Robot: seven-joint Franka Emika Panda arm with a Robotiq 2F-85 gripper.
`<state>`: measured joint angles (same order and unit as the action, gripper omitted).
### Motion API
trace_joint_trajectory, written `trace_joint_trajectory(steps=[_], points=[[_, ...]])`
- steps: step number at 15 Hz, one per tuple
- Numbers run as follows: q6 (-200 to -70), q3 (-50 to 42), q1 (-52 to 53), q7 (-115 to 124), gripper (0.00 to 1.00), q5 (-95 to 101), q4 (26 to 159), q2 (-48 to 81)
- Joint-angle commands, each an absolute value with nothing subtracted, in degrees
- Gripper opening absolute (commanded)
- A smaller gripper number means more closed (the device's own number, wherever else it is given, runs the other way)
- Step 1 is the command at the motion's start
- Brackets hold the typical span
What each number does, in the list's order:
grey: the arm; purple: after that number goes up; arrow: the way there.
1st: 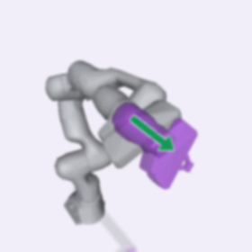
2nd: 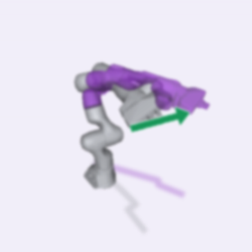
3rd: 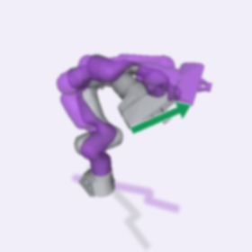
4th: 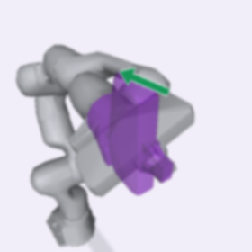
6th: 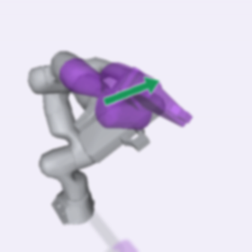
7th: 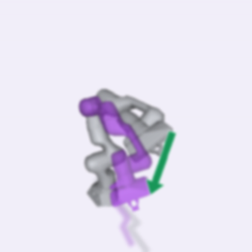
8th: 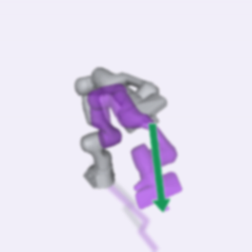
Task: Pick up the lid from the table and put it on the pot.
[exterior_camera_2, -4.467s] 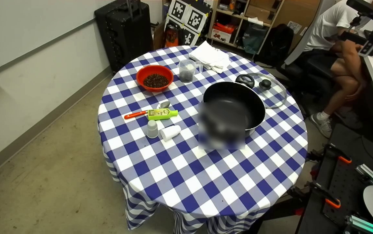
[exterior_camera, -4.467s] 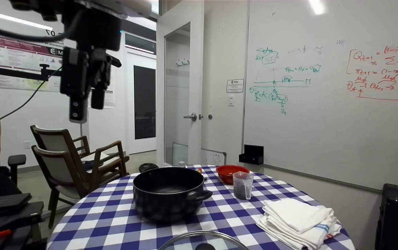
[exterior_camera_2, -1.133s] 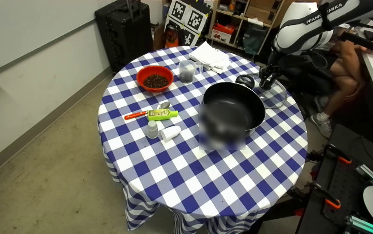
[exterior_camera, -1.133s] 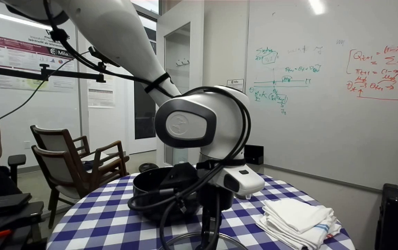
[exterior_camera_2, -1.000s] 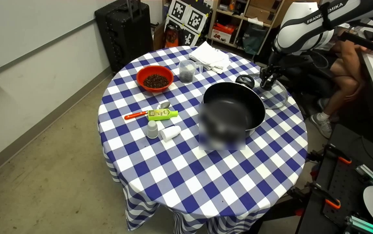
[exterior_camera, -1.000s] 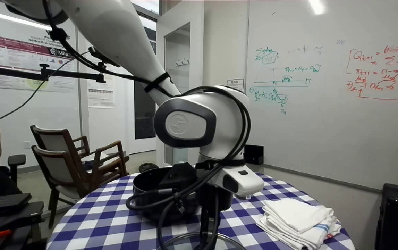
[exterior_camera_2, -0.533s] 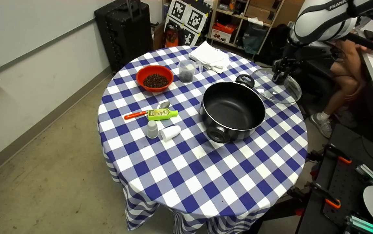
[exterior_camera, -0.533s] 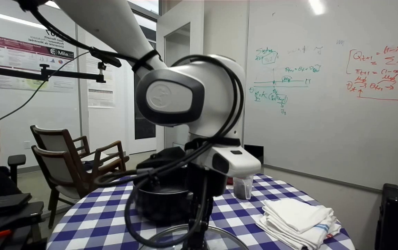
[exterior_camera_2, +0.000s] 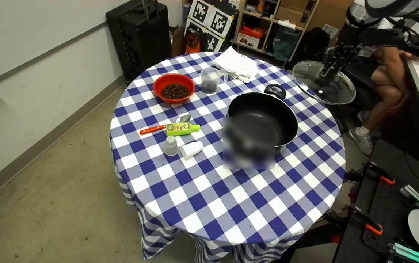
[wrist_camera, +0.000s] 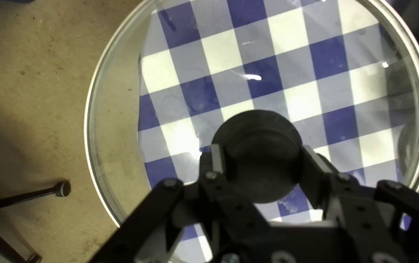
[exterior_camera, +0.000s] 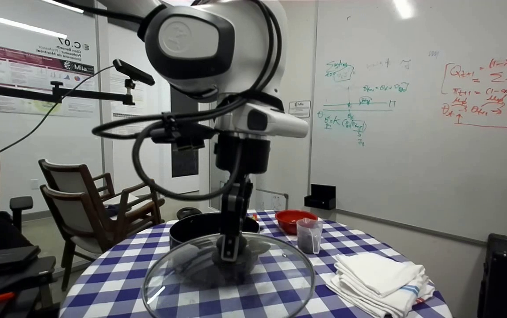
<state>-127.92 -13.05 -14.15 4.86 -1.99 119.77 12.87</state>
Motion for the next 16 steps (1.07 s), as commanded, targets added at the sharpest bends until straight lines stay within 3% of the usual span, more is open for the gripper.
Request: trace_joint_trajectory(steps=[1,16], points=[[-124.7,-11.4,-11.1,5.4,0.25,-0.2,124.8,3.9],[-122.3,1.4,1.1,6.0,0.25,-2.9,123.7,3.5]])
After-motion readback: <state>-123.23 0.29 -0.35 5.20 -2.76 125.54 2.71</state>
